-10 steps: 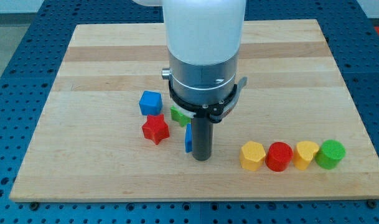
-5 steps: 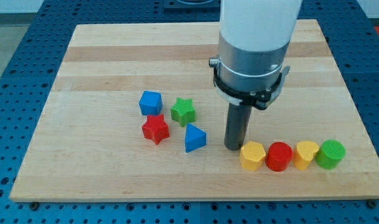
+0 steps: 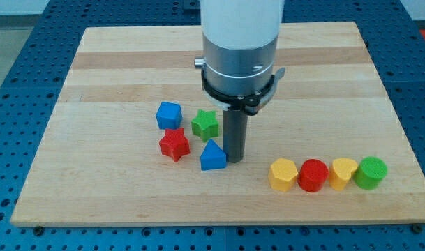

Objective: Slide the blue triangle a bit left

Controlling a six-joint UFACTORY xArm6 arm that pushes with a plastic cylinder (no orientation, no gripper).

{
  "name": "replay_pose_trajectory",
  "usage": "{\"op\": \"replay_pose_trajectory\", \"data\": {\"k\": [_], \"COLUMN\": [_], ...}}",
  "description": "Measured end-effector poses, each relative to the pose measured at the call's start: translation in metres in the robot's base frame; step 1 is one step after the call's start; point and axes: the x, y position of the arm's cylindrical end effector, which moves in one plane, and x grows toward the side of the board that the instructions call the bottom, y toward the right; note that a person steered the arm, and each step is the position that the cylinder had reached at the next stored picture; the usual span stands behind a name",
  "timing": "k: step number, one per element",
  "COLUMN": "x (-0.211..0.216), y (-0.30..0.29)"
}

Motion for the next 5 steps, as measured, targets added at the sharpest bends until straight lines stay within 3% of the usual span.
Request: {"op": "replay_pose_trajectory", "data": {"k": [5], "x": [0.0], "y": [-0.0123]}}
